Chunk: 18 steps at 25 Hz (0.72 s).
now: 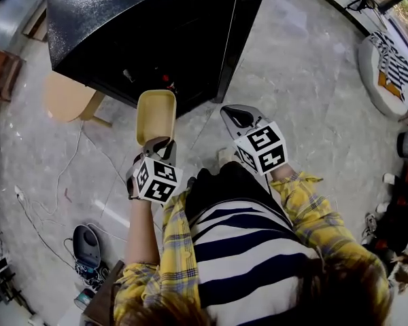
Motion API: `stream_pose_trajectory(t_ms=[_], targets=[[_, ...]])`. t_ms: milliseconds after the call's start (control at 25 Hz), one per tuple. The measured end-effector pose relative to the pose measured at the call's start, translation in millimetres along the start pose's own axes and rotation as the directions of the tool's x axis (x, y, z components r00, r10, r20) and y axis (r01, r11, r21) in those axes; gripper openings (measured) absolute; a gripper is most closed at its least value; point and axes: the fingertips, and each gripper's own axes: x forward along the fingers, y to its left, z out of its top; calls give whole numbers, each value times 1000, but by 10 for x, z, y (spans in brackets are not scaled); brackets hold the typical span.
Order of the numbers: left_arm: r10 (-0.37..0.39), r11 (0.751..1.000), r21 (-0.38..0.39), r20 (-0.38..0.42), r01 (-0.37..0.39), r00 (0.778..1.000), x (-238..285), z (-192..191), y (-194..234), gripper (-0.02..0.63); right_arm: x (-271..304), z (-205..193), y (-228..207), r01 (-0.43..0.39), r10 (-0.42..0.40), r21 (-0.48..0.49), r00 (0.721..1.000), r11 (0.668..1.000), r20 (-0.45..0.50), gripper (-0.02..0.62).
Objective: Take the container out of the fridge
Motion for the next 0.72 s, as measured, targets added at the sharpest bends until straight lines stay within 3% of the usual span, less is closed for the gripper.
stream_pose_trajectory(t_ms=[240,720], targets=[[31,998,-56,-3,-31,1000,-67,-53,72,38,-33,-11,30,5,-5,6,1000,1000,-8,28],[18,999,-51,6,-17,1000,-146,-37,-110,38,-83,-2,87,-1,1,-1,1000,1000,0,28]])
